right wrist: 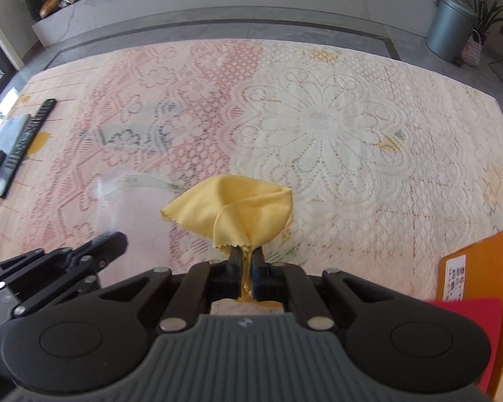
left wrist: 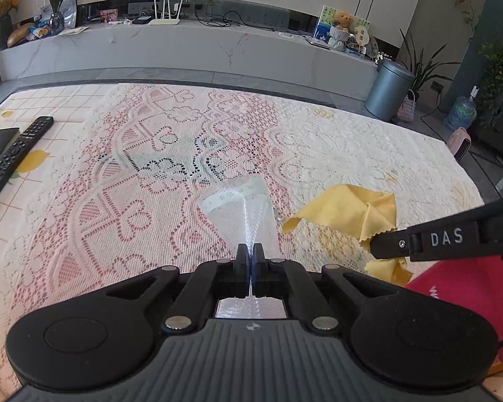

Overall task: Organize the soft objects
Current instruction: 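Carry the plastic bag with the left tool while the right tool carries the yellow cloth to the orange box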

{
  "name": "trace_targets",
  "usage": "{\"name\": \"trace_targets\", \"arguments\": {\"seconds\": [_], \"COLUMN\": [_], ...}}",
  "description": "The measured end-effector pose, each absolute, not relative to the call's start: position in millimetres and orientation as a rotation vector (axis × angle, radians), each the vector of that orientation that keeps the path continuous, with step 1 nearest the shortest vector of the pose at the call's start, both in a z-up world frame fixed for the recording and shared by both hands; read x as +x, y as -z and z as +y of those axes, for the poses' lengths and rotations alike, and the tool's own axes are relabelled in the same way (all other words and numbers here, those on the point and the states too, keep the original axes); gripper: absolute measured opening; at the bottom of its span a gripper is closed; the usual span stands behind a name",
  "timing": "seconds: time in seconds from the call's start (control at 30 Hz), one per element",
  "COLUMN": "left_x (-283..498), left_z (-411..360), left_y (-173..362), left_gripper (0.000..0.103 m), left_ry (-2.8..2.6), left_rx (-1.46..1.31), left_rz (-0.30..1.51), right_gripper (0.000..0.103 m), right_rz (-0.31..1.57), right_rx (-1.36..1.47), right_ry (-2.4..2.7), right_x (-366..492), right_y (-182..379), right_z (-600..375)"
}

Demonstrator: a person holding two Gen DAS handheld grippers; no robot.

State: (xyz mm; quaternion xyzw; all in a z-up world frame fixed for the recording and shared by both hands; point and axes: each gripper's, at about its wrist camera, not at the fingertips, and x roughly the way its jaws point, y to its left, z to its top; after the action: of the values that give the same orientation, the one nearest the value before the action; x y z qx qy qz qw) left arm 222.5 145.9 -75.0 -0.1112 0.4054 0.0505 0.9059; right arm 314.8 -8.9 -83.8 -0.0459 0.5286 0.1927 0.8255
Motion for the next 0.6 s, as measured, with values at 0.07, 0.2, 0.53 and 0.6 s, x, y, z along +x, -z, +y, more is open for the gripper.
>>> {"name": "trace_targets", "arguments": {"seconds": [0.07,0.2,0.53,0.6], "left_x": [212.8,191.0,149.2,145.8], "left_z": [143.2,138.3,97.3,84.4], "left_y": [65.9,47.6,13.0,6.7], "left_gripper": [0.001,0.001,0.001,0.001], "left_ry": [-0.106,-0.105,-0.005,0.031], "left_rx": [-0.22,-0.224,-0.274,-0.276], "left_rz": [0.825,0.799,0.756,0.746], "right_gripper": [0.002,0.002,0.003,0.003], "right_rz": [1.098,1.045,0.94,0.915], "right_rx": [-0.079,-0.042,0.065,0.084], "right_ry": [-0.441,-0.493,-0.459,-0.424], "right_x": [299.8,265.2,196.3,186.8], "right_y": [74.1,58.0,29.5,24.8], "right_z": [-13.2,-26.9,-103.3,-123.6]}}
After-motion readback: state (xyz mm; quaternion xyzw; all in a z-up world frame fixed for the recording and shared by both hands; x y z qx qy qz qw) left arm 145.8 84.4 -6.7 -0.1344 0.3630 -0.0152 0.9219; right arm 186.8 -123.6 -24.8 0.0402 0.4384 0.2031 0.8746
